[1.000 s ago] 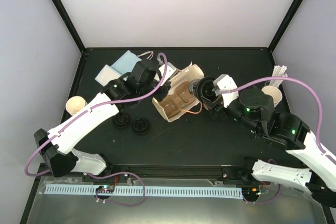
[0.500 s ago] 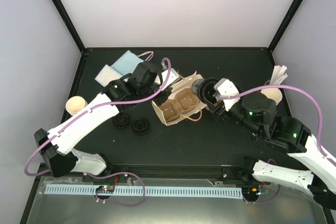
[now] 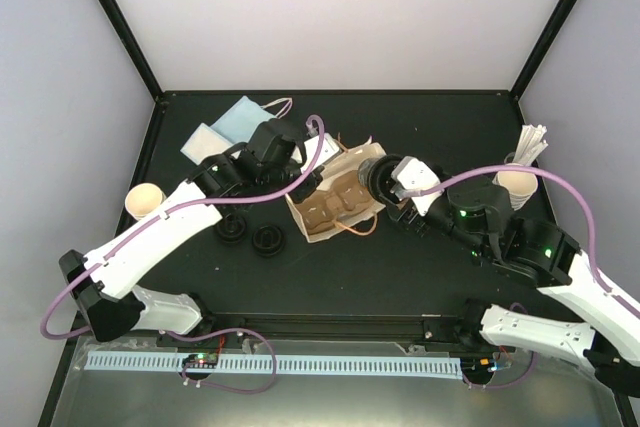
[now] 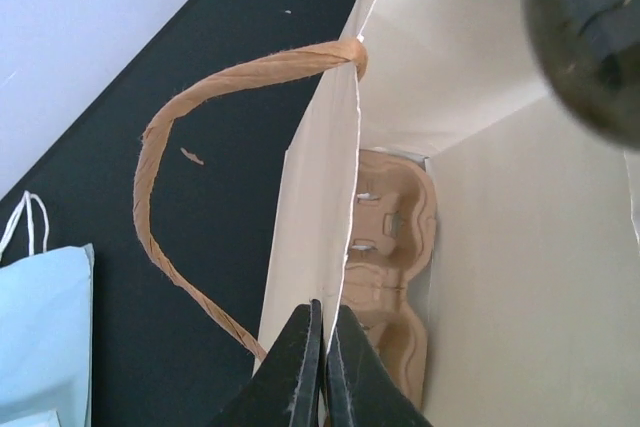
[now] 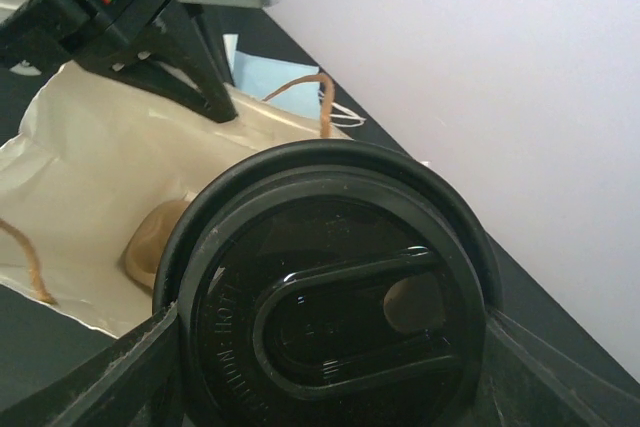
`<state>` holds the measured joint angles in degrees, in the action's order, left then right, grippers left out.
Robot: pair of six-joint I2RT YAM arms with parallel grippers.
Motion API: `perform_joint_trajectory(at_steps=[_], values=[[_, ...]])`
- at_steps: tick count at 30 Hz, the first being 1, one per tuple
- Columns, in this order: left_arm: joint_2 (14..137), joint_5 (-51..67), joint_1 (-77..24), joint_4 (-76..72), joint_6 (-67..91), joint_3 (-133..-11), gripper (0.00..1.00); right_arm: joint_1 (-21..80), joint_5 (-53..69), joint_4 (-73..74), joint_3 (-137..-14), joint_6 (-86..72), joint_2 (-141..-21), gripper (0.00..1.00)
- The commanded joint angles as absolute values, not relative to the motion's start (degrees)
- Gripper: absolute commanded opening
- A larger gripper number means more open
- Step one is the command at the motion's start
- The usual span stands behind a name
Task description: Pack the takeout coffee
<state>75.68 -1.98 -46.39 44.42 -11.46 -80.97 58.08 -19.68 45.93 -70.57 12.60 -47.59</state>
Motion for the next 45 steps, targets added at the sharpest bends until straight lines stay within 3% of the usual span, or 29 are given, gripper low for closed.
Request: perform_joint_trajectory(at_steps=[1,13,20,36,45], values=[[73.74,-3.28,-47.19,42.47,-13.71,-80.65,0.02,58.0,-15.07,46.44,-69.82,15.11,-48.34,0.52],[71.43,-5.83,-47.63,41.1,-14.84,-79.47,0.02,59.93,-3.06,48.85,-66.97,15.96,-48.43,0.44],[71.59,-5.99,-50.47,39.61,-17.33,-76.79,0.02,64.12,-3.0,49.75,-62.6,16.0,-48.84,0.42],[70.69,-16.97,-59.37,40.32,-16.7,-71.31,0.02,76.84,-10.69,48.47,-55.55,22.05,-48.73,0.43],[67.03,-19.11,-63.96,36.07,-13.62,-65.6,0.02,78.98,-22.5,42.8,-52.56,26.34,-46.35,0.46]])
